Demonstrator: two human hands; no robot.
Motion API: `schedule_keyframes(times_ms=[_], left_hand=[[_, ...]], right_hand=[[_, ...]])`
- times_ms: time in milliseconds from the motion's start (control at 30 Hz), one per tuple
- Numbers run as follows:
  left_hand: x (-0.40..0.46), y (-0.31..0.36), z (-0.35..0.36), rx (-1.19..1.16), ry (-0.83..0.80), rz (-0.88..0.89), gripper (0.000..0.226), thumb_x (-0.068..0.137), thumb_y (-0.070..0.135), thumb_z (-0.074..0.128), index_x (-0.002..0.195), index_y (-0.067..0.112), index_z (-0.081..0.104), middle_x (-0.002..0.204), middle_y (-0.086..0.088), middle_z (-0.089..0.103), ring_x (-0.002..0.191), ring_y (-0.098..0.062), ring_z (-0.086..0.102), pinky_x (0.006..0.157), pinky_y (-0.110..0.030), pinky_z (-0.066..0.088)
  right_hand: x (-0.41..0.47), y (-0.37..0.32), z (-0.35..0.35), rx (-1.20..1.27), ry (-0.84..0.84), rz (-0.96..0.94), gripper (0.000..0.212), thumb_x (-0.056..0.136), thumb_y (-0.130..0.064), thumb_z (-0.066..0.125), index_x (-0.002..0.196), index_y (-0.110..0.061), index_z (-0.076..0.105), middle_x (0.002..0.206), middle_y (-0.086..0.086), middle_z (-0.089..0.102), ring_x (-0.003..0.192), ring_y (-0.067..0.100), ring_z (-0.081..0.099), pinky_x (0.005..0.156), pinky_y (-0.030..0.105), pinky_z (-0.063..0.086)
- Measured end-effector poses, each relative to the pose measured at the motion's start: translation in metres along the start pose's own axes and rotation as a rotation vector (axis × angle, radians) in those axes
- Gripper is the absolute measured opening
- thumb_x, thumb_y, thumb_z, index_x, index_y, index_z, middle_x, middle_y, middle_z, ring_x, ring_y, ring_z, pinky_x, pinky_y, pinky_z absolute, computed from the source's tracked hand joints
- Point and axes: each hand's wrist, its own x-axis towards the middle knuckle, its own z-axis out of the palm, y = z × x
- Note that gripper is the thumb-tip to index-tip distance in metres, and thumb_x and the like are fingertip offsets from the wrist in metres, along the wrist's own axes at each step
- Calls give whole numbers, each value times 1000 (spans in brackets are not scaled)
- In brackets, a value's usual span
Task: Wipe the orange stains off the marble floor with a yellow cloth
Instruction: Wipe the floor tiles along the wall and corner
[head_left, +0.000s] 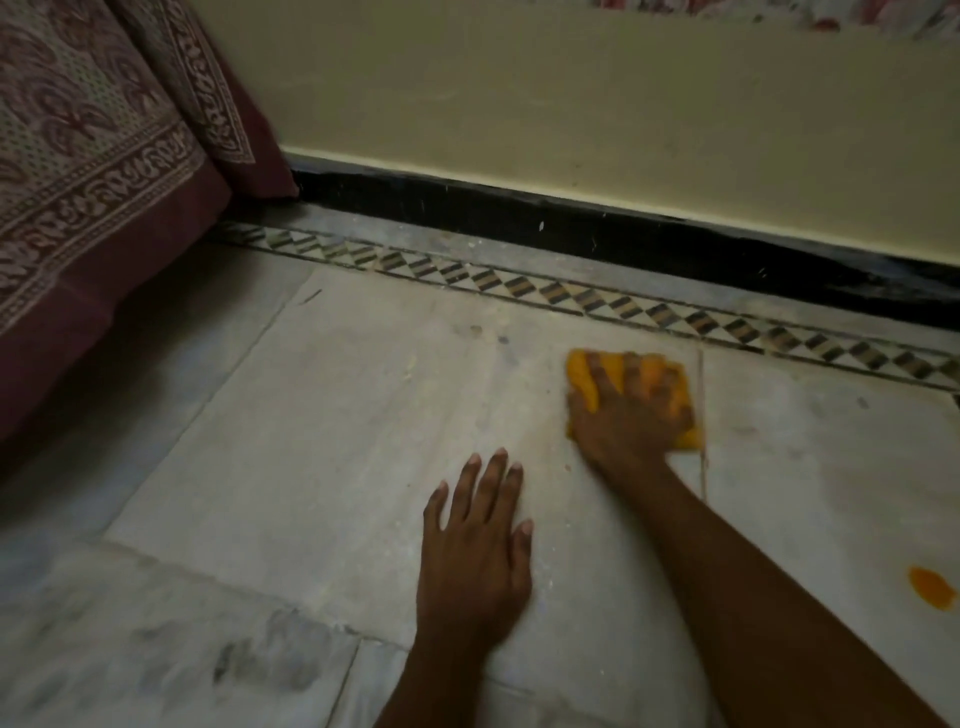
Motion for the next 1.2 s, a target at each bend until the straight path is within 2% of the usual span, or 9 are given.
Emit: schedule_keyframes(times_ms=[200,300,433,633,767,867,967,1067,1200], left_hand=[[1,1,-1,-7,-23,-19,60,102,47,34,161,33,30,171,12,19,159,-12,15,123,-49,24],[3,4,-6,-10,-53,-9,61,103,48,28,162,33,25,172,11,15,160,-11,10,125,-49,21],[1,1,-3,-1,-61,-9,61,103,48,28,162,34,24,172,13,15,160,-9,7,127,-46,17],[0,2,-3,-3,-30,-13,60,103,48,32,162,35,27,171,14,17,159,-8,11,126,-45,22],[0,2,-3,18,-3,-11,59,103,48,31,160,33,32,170,13,21,159,-8,14,124,-42,21],[0,0,1,-2,15,0,59,103,48,32,160,34,31,170,14,22,158,-8,15,125,-43,21],[-3,1,1,-6,36,-1,58,103,49,32,159,34,35,169,14,25,158,-8,18,124,-43,22],[-4,5,-3,46,4,-22,60,101,51,30,156,32,41,167,11,30,156,-12,26,122,-51,24],[-8,22,-6,141,-43,-67,63,100,46,26,156,22,42,168,2,31,156,-25,28,120,-63,22]], right_hand=[[-71,32,0,-98,9,-397,64,93,-76,29,155,-59,25,172,-6,24,159,33,15,120,60,18],[-56,103,-24,-99,-16,-171,68,91,-79,23,156,-59,16,174,-3,16,160,33,10,124,62,16],[21,82,-29,13,-38,165,71,94,-80,26,159,-56,9,175,-6,-1,159,39,-10,121,70,-2],[-51,90,-10,-143,23,-398,70,91,-81,23,157,-58,20,173,-4,18,160,34,5,123,61,13],[-62,162,-25,-85,41,-56,69,90,-83,22,155,-62,15,174,-7,12,160,33,3,120,64,15],[-2,133,-35,32,-16,163,68,94,-81,25,156,-61,7,175,-9,-1,159,37,-9,119,72,4],[-8,108,-25,3,-57,-56,69,93,-81,23,156,-61,4,174,-10,-8,159,36,-15,120,70,-3],[-108,146,-13,-96,6,-361,68,87,-82,23,154,-65,19,174,-10,10,161,32,1,122,60,10],[-136,208,-29,-95,-3,-129,70,84,-83,16,152,-68,16,173,-17,7,161,26,-1,120,55,11]])
